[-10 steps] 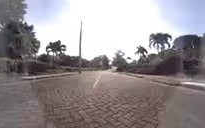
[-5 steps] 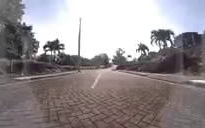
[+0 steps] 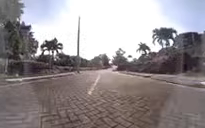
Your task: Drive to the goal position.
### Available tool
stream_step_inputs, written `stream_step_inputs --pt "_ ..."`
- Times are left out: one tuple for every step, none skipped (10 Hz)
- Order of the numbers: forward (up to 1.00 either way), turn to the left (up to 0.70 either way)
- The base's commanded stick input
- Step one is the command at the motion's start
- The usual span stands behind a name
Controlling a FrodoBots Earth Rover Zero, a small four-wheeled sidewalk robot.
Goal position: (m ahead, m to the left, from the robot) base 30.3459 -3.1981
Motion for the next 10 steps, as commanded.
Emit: stream_step_inputs --pt "1.0 0.0" --pt "1.0 0.0" --pt "1.0 0.0" --pt "1.0 0.0" --pt "1.0 0.0" --pt "1.0 0.0" --pt "1.0 0.0" --pt "1.0 0.0" --pt "1.0 0.0" --pt "1.0 0.0"
